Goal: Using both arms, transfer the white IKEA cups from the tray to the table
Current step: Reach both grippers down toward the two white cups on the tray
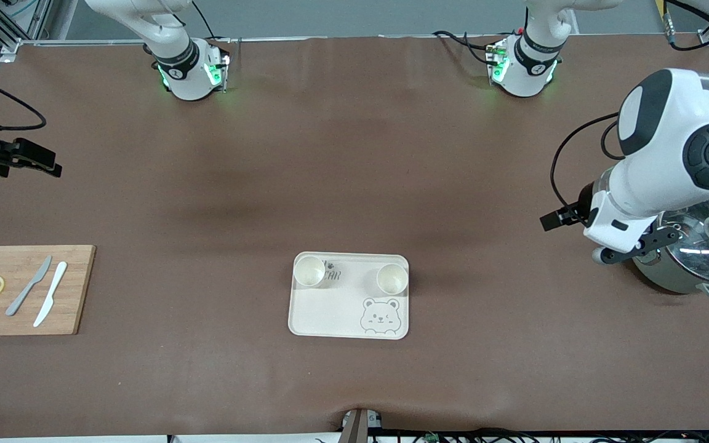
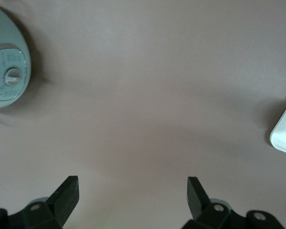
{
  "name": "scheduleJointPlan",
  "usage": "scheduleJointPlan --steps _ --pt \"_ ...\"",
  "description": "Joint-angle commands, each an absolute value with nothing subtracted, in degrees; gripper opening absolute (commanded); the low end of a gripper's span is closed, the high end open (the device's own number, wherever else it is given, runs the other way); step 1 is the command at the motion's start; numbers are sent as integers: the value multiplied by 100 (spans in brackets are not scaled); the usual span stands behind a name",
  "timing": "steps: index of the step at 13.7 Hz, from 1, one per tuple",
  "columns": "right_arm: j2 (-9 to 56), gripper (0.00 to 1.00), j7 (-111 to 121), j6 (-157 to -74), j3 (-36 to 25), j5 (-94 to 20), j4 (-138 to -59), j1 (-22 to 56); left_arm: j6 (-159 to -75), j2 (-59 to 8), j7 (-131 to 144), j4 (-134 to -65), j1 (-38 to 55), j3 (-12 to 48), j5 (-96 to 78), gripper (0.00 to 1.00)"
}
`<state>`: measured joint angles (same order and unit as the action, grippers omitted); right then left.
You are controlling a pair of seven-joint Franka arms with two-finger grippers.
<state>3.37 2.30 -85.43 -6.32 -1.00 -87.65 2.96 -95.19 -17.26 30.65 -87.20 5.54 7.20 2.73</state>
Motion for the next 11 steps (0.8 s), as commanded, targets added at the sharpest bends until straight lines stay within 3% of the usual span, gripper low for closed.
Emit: scheduleJointPlan --steps 1,8,11 --pt "552 100 150 -8561 -606 -167 -8719 237 -9999 -1995 3138 -8578 580 738 167 100" --pt "721 100 149 -8596 -606 -167 -8719 211 -11476 -2890 4120 -8543 1115 852 -123 100" --pt "703 100 141 -8508 -606 -176 -8728 185 -11926 -3645 4805 -7957 1501 844 -97 94"
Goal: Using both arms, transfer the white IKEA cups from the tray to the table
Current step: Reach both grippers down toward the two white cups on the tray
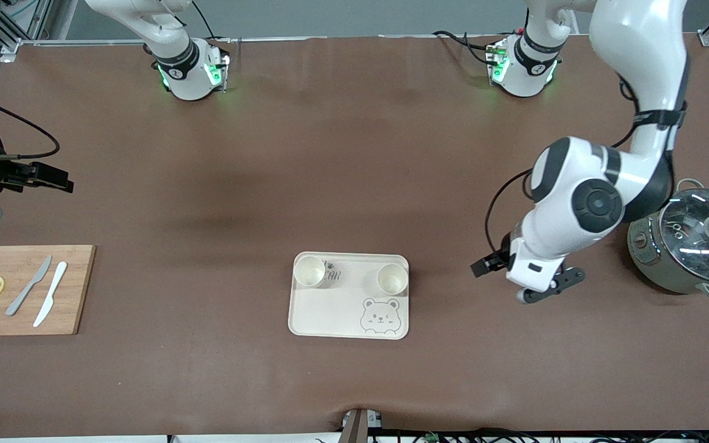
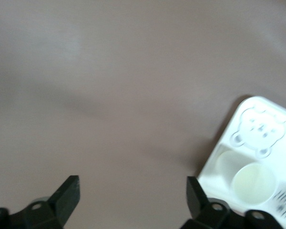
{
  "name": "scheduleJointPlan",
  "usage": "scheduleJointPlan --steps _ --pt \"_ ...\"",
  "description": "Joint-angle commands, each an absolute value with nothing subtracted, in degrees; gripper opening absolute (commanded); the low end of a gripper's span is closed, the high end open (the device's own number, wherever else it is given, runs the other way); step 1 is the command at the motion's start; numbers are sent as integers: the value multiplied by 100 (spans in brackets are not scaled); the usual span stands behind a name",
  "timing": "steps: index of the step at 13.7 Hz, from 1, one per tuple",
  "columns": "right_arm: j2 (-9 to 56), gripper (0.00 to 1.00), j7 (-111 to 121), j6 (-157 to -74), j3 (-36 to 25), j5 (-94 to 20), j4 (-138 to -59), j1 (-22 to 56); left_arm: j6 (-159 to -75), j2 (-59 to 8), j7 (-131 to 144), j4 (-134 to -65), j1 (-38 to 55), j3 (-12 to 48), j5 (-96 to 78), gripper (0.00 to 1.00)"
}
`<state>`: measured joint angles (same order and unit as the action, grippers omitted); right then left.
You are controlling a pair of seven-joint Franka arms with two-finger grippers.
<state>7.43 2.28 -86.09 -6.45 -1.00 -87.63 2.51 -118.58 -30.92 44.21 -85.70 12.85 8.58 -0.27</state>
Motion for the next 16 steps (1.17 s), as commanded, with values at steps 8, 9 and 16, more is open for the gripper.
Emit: scheduleJointPlan --steps 8,9,16 --pt "896 100 -490 -8525 -606 -773 -8736 272 -12848 -4279 5896 -7858 2187 826 -114 84" --pt "957 100 -779 -8517 -589 -773 -8736 299 -12954 -4350 6019 -7875 2241 826 -114 84" --pt "1397 100 -1984 -8893 -580 -1035 -8736 808 -13060 -4658 6152 -7901 2505 826 -114 42"
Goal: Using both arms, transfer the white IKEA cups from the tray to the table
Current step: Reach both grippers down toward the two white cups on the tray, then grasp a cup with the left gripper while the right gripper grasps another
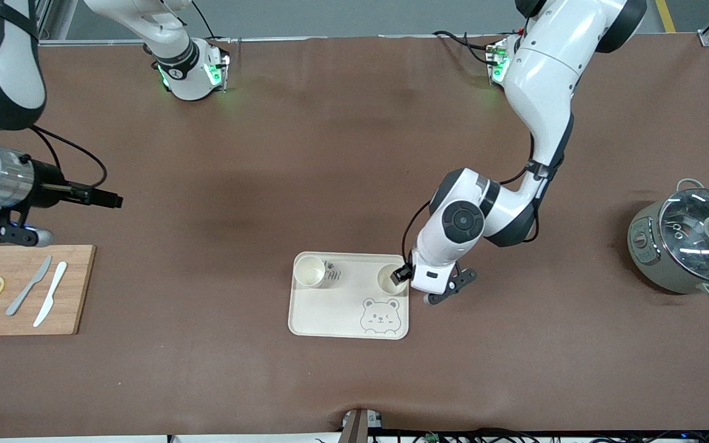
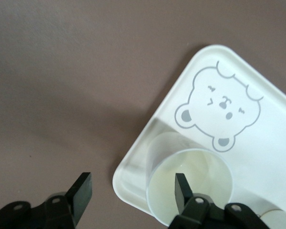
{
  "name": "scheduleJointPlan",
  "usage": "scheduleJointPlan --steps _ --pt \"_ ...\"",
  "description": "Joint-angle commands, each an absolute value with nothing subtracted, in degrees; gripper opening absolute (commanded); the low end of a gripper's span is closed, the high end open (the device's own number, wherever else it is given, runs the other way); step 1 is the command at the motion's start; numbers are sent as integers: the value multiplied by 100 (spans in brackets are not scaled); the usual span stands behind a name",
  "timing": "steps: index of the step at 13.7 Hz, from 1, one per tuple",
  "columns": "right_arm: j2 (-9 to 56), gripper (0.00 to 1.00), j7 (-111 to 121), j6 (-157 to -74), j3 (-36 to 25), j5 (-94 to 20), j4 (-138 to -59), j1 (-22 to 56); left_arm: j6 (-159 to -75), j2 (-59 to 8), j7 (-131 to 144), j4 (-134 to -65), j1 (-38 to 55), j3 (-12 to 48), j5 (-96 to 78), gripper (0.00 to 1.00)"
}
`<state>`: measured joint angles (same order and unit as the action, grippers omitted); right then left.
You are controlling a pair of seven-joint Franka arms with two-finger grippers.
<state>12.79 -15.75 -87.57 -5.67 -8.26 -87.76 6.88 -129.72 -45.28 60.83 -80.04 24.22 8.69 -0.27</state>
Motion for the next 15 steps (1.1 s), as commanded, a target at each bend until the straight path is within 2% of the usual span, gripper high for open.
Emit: scheduleJointPlan --steps 1,2,4,9,15 --pt "1476 100 -2334 -8929 -580 -1255 -8736 904 -13095 -4684 6161 -7901 2514 826 -123 37" --pt "1564 100 -2608 -8999 -580 -1361 -8736 992 -13096 -4685 6161 -7901 2514 826 -132 30" --pt "1792 100 -2812 -9385 -580 -1389 -8736 1211 -13096 -4676 6038 -7901 2505 826 -106 0" --pt "2557 100 -3208 -10326 -580 -1397 -8719 1915 -13087 -4545 6082 -7884 2487 826 -44 0" --pt "3207 100 -3225 -10984 -571 -1467 -8570 2417 -12299 -3509 5654 -7962 1927 809 -35 0"
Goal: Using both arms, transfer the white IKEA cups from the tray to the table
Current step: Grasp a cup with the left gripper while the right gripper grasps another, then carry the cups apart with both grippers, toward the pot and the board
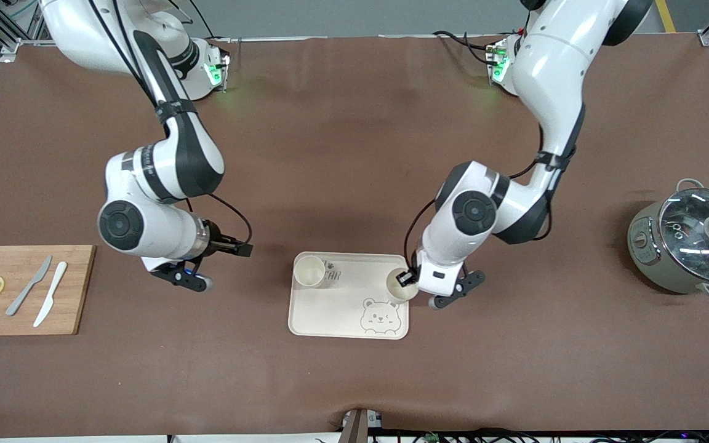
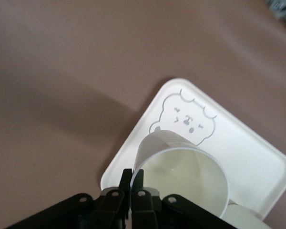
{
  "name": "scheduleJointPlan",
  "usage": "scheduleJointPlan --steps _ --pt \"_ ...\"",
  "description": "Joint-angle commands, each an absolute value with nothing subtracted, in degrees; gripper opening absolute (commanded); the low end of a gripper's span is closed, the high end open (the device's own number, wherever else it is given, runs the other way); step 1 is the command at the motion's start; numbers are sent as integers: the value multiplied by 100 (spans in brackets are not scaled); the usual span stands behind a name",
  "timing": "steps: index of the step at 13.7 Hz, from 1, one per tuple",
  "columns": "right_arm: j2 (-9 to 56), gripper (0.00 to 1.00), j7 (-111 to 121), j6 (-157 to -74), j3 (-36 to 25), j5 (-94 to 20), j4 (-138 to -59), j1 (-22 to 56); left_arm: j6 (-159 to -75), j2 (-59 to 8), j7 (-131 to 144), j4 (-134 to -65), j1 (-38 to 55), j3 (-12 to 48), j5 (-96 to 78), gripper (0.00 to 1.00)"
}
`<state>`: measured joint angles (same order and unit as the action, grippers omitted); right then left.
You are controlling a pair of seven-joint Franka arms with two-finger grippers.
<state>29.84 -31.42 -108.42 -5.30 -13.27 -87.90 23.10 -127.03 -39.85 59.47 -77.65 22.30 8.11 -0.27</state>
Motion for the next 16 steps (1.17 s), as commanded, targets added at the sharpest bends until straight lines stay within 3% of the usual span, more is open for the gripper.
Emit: scheduleJointPlan --steps 1,4,11,12,15,16 --pt "3304 100 -3347 -11195 -571 -1798 -8561 2504 -11957 -3298 5242 -7998 1699 826 -44 0" --pt "3594 100 -3962 -11697 -580 -2434 -8430 2811 -10962 -3015 4282 -8015 1188 826 -44 0" --pt "4183 100 -4632 -13041 -589 -2364 -8420 3217 -10907 -2392 3578 -9270 300 826 366 0" --pt "4279 87 -4623 -13104 -589 -2364 -8420 3217 -10986 -2295 3534 -9568 168 835 552 0" --pt "4307 28 -4614 -13034 -580 -2390 -8429 3182 -11739 -2014 3349 -10508 -131 852 606 0" --pt "4315 16 -4632 -13034 -580 -2399 -8437 3190 -12055 -1934 3349 -10808 -141 853 606 0"
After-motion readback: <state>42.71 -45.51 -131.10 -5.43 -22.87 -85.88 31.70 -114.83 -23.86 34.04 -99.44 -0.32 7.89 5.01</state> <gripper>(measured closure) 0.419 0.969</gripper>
